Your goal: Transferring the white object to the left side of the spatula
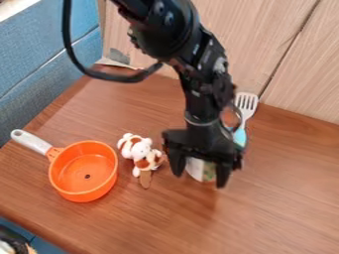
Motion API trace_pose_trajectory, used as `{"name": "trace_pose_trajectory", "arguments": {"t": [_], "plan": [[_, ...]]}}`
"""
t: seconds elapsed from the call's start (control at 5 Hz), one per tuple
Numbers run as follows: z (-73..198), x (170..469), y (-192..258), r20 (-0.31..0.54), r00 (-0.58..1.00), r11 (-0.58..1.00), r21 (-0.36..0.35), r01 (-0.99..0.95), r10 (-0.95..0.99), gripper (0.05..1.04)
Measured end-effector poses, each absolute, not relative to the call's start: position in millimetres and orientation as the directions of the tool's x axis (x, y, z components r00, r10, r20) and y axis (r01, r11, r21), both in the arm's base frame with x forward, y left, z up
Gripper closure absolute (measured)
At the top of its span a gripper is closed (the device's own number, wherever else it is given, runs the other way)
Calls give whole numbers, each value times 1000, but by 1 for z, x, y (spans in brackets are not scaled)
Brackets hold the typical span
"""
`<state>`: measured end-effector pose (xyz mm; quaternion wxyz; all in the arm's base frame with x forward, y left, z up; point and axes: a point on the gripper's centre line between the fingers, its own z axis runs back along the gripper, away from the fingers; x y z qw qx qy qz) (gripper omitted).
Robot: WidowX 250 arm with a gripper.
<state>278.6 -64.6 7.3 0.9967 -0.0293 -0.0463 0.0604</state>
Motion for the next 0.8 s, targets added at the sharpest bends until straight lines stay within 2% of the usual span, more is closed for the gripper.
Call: {"name": "trace_pose_trajectory", "arguments": {"t": [0.4,0.8], "plan": [[7,309,-29,102,962,968,-48,-248,252,82],[17,344,3,159,923,937,-51,-346,349,82]]}}
